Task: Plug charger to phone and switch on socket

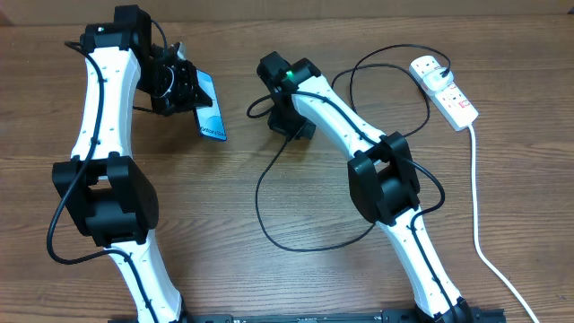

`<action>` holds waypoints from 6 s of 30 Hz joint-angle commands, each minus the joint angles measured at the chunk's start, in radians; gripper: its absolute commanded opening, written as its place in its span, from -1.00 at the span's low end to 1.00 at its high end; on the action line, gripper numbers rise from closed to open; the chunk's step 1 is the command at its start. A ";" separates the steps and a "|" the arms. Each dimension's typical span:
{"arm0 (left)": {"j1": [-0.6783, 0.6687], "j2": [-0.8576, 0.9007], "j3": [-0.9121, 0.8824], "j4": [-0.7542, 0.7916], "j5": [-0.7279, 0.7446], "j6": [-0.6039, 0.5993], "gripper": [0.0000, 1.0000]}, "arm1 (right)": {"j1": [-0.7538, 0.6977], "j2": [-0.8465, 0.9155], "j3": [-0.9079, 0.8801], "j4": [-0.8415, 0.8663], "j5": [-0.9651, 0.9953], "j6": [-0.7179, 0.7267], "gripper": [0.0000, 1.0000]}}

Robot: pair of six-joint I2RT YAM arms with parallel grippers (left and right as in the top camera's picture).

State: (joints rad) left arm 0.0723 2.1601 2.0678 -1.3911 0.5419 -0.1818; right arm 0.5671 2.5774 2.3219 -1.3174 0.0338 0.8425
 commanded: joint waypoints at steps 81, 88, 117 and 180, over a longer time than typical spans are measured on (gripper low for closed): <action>-0.119 -0.029 0.011 -0.010 0.926 0.286 -0.92 | 0.039 -0.881 -0.554 0.187 -0.492 -0.489 -0.93; -0.118 -0.029 0.011 -0.010 0.952 0.279 -0.92 | 0.039 -0.881 -0.554 0.187 -0.478 -0.471 -0.93; -0.119 -0.029 0.011 0.004 0.954 0.278 -0.92 | 0.040 -0.881 -0.554 0.202 -0.528 -0.449 -0.93; -0.119 -0.029 0.011 0.005 0.966 0.288 -0.92 | 0.026 -0.881 -0.554 0.219 -0.508 -0.449 -0.93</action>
State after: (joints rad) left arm -0.0460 2.1601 2.0678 -1.3869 1.4624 0.0853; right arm 0.6037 1.7138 1.7599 -1.1160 -0.4866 0.3920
